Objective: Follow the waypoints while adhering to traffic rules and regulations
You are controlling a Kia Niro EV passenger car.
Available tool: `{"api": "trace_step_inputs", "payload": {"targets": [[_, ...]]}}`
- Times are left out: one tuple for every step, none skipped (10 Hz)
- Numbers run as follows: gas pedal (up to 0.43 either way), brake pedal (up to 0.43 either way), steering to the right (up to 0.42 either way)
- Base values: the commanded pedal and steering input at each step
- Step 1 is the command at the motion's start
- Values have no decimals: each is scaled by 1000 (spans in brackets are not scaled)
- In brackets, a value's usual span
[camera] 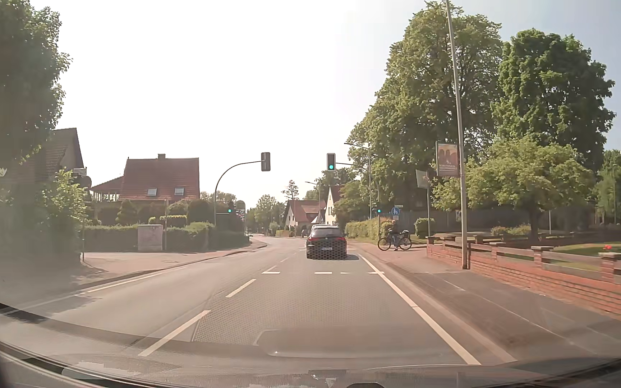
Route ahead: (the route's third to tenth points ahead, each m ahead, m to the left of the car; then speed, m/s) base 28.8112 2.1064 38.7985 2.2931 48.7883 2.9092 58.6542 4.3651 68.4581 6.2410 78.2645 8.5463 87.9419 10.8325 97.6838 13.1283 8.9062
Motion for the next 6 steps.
{"api": "trace_step_inputs", "payload": {"targets": [[228, 0, 0], [228, 0, 0], [248, 0, 0], [248, 0, -2], [248, 0, -5], [248, 0, -6]]}}
